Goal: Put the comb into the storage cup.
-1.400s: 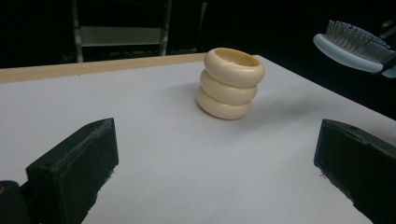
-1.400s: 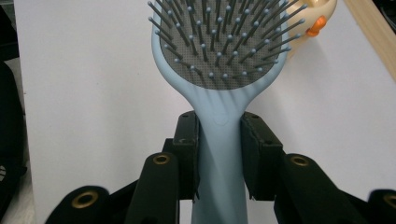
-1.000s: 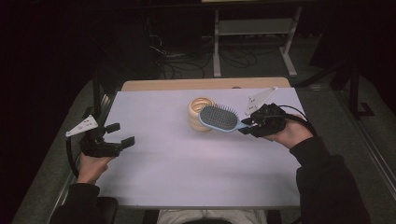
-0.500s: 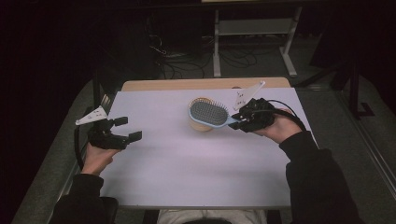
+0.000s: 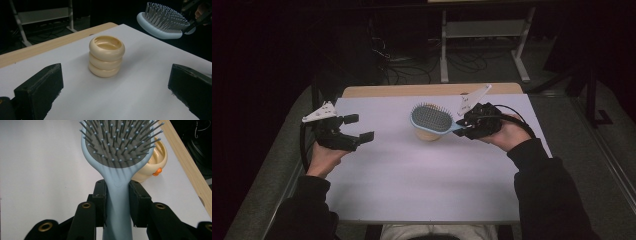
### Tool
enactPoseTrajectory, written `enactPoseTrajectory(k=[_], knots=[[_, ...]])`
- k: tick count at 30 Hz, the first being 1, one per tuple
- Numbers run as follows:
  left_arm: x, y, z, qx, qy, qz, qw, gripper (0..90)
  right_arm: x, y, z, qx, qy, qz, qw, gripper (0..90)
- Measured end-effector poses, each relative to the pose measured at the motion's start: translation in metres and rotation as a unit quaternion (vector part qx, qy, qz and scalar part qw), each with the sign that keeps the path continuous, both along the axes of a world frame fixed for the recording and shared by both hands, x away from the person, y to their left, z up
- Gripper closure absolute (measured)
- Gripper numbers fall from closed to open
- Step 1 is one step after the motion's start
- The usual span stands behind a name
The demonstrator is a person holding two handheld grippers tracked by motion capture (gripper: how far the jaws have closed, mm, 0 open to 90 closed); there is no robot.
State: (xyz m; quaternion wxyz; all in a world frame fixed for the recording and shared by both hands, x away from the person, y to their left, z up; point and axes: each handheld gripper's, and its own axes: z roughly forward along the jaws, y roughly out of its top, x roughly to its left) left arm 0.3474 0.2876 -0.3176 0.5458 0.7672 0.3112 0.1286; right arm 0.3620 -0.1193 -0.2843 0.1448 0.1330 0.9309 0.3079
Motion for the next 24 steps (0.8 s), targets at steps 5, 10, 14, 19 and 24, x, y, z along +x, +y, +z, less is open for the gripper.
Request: enactPoseTrajectory(k=[5, 10, 14, 19, 24], knots=[[0.004, -0.009, 0.003, 0.003, 0.003, -0.010, 0.9999, 0.0, 0.001, 0.002, 0.000, 0.003, -0.005, -0.001, 1.0000, 68.1], [0.011, -0.026, 0.010, -0.004, 0.008, -0.023, 0.9997, 0.0, 0.003, 0.007, 0.001, 0.008, -0.007, -0.001, 0.9999, 68.1], [0.013, -0.045, 0.014, 0.016, 0.007, -0.034, 0.9993, 0.0, 0.003, 0.012, 0.002, 0.008, -0.008, 0.006, 0.9999, 68.1], [0.018, -0.062, 0.015, 0.020, 0.012, -0.047, 0.9986, 0.0, 0.001, 0.016, 0.001, 0.007, -0.013, 0.014, 0.9998, 68.1], [0.022, -0.073, 0.016, 0.009, 0.017, -0.054, 0.9983, 0.0, 0.000, 0.016, 0.002, 0.011, -0.014, 0.013, 0.9998, 68.1]])
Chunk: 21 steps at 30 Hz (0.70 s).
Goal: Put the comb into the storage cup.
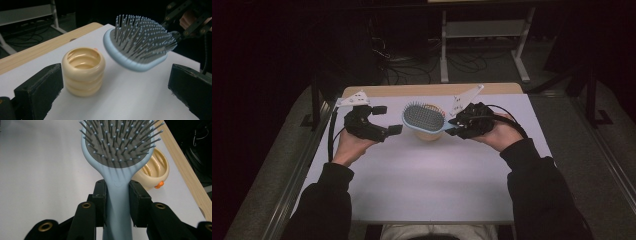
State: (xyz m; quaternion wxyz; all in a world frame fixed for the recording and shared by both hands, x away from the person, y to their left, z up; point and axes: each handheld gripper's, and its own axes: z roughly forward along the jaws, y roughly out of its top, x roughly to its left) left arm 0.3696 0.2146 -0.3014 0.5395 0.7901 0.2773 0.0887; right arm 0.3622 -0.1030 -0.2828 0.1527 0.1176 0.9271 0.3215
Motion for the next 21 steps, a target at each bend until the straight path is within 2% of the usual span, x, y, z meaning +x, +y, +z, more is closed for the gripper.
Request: enactPoseTrajectory(k=[5, 12, 13, 14, 17, 19, 20, 21], knots=[[0.005, -0.012, -0.003, 0.001, 0.014, -0.009, 0.9999, 0.0, 0.000, 0.000, 0.000, 0.001, -0.010, -0.002, 0.9999, 68.1], [0.012, -0.027, -0.009, -0.015, 0.032, -0.015, 0.9993, 0.0, -0.001, 0.004, -0.001, -0.003, -0.017, 0.000, 0.9999, 68.1], [0.015, -0.030, -0.009, -0.028, 0.045, -0.017, 0.9984, 0.0, -0.001, 0.005, -0.001, -0.002, -0.022, -0.001, 0.9998, 68.1], [0.015, -0.030, -0.009, -0.028, 0.045, -0.017, 0.9984, 0.0, -0.001, 0.005, -0.001, -0.002, -0.022, -0.001, 0.9998, 68.1], [0.018, -0.037, -0.012, -0.046, 0.062, -0.020, 0.9968, 0.0, -0.001, 0.006, -0.003, -0.010, -0.028, -0.004, 0.9995, 68.1], [0.019, -0.039, -0.013, -0.073, 0.073, -0.024, 0.9944, 0.0, -0.001, 0.007, -0.003, -0.010, -0.028, -0.004, 0.9995, 68.1], [0.019, -0.039, -0.013, -0.073, 0.073, -0.024, 0.9944, 0.0, -0.001, 0.007, -0.003, -0.010, -0.028, -0.004, 0.9995, 68.1], [0.018, -0.042, -0.014, -0.100, 0.079, -0.034, 0.9913, 0.0, -0.001, 0.009, -0.004, -0.009, -0.028, -0.003, 0.9996, 68.0]])
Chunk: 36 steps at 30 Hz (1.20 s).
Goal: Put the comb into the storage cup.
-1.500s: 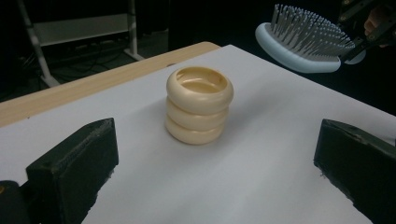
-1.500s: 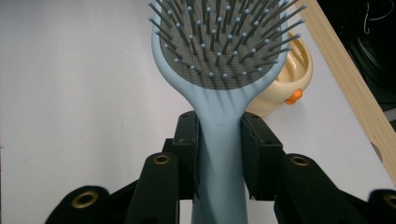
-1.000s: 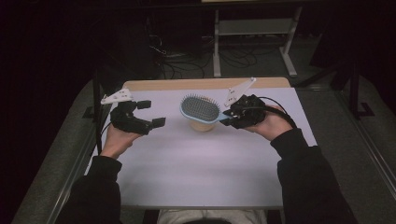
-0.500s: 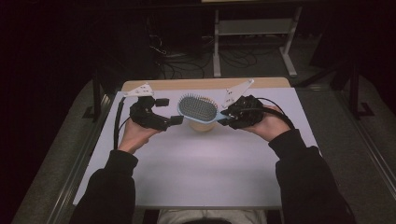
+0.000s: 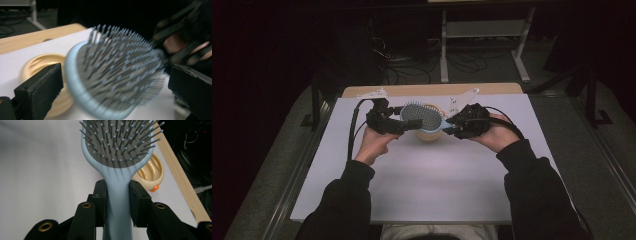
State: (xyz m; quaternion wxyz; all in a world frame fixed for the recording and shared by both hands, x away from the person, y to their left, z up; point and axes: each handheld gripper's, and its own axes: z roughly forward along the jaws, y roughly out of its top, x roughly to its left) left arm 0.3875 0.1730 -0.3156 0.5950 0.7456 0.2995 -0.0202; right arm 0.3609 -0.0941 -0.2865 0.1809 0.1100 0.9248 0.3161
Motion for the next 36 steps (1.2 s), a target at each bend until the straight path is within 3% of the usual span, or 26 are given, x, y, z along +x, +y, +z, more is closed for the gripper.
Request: enactPoseTrajectory(k=[4, 6, 7, 8, 9, 11, 14, 19, 22, 24, 27, 30, 32, 33, 35, 36], knots=[[-0.002, -0.004, 0.000, -0.003, -0.004, 0.015, 0.9999, 2.2, 0.001, 0.001, -0.003, 0.000, 0.000, -0.002, 1.0000, 68.0], [-0.001, -0.002, -0.001, -0.018, -0.006, 0.039, 0.9990, 11.1, 0.001, 0.000, -0.004, 0.000, -0.003, -0.006, 1.0000, 67.9], [-0.001, -0.002, -0.001, -0.018, -0.006, 0.039, 0.9990, 15.7, 0.001, 0.000, -0.004, 0.001, -0.005, -0.007, 1.0000, 68.0], [0.000, 0.000, -0.001, -0.027, -0.002, 0.052, 0.9983, 15.7, 0.001, 0.000, -0.004, 0.001, -0.005, -0.007, 1.0000, 68.0], [0.000, 0.000, -0.002, -0.033, 0.007, 0.072, 0.9968, 24.2, 0.001, 0.000, -0.004, 0.004, -0.011, -0.010, 0.9999, 68.0], [0.001, 0.001, -0.003, -0.036, 0.024, 0.083, 0.9956, 27.5, 0.002, 0.002, -0.005, 0.002, -0.009, -0.011, 0.9999, 67.9], [0.003, 0.004, -0.006, -0.037, 0.036, 0.080, 0.9954, 34.7, 0.004, 0.004, -0.010, -0.012, -0.010, -0.016, 0.9997, 67.5], [0.006, 0.008, -0.005, -0.055, 0.054, 0.091, 0.9929, 39.3, 0.006, 0.007, -0.013, -0.009, -0.010, -0.021, 0.9997, 67.5], [0.006, 0.011, -0.003, -0.060, 0.047, 0.093, 0.9927, 43.4, 0.006, 0.010, -0.014, -0.010, -0.012, -0.023, 0.9996, 67.5], [0.003, 0.014, 0.001, -0.077, 0.027, 0.093, 0.9923, 48.4, 0.007, 0.013, -0.012, -0.010, -0.015, -0.024, 0.9995, 67.5], [0.002, 0.015, 0.005, -0.093, 0.020, 0.082, 0.9920, 54.8, 0.008, 0.017, -0.011, -0.010, -0.016, -0.030, 0.9994, 67.5], [0.001, 0.015, 0.013, -0.089, 0.012, 0.083, 0.9925, 55.5, 0.009, 0.018, -0.010, -0.007, -0.016, -0.028, 0.9994, 67.5], [-0.003, 0.015, 0.017, -0.092, -0.004, 0.085, 0.9921, 56.2, 0.010, 0.018, -0.009, 0.004, -0.013, -0.028, 0.9995, 67.5], [-0.006, 0.014, 0.023, -0.086, -0.021, 0.083, 0.9926, 57.2, 0.011, 0.018, -0.007, 0.013, -0.009, -0.026, 0.9996, 67.3], [-0.006, 0.014, 0.026, -0.083, -0.024, 0.084, 0.9927, 57.6, 0.012, 0.018, -0.006, 0.016, -0.008, -0.026, 0.9995, 67.0], [-0.007, 0.013, 0.033, -0.071, -0.033, 0.082, 0.9936, 57.8, 0.015, 0.018, -0.005, 0.022, -0.006, -0.024, 0.9995, 66.9]])
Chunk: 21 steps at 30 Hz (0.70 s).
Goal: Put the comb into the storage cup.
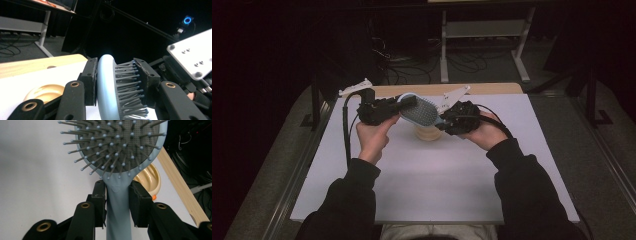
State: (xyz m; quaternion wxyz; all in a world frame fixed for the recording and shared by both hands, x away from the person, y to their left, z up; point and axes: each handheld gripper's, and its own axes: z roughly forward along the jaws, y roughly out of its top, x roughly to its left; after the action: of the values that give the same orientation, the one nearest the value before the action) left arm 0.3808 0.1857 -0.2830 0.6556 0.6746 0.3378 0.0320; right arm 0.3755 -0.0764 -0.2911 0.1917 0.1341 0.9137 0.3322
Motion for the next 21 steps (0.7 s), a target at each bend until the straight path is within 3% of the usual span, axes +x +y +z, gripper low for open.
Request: enactPoseTrajectory(k=[8, 12, 15, 16, 17, 19, 20, 21], knots=[[0.002, -0.010, 0.022, 0.038, -0.019, -0.002, 0.9991, 58.2, 0.006, -0.001, 0.004, 0.022, 0.003, -0.005, 0.9997, 65.6], [0.003, -0.016, 0.030, 0.051, -0.027, -0.008, 0.9983, 58.3, 0.011, -0.007, 0.006, 0.040, 0.019, -0.015, 0.9989, 61.5], [0.003, -0.019, 0.035, 0.057, -0.030, -0.011, 0.9979, 58.3, 0.013, -0.009, 0.007, 0.044, 0.023, -0.019, 0.9986, 57.2], [0.003, -0.020, 0.037, 0.057, -0.031, -0.013, 0.9978, 58.3, 0.013, -0.010, 0.007, 0.045, 0.025, -0.022, 0.9984, 54.3], [0.003, -0.020, 0.040, 0.058, -0.034, -0.013, 0.9977, 58.2, 0.014, -0.012, 0.007, 0.048, 0.028, -0.026, 0.9981, 45.8], [0.003, -0.021, 0.042, 0.059, -0.036, -0.012, 0.9976, 58.2, 0.015, -0.013, 0.007, 0.052, 0.031, -0.028, 0.9978, 43.6], [0.003, -0.021, 0.045, 0.061, -0.039, -0.011, 0.9973, 58.2, 0.017, -0.017, 0.008, 0.074, 0.055, -0.028, 0.9953, 39.1], [0.003, -0.021, 0.045, 0.061, -0.039, -0.011, 0.9973, 58.2, 0.017, -0.017, 0.008, 0.074, 0.055, -0.028, 0.9953, 39.1]])
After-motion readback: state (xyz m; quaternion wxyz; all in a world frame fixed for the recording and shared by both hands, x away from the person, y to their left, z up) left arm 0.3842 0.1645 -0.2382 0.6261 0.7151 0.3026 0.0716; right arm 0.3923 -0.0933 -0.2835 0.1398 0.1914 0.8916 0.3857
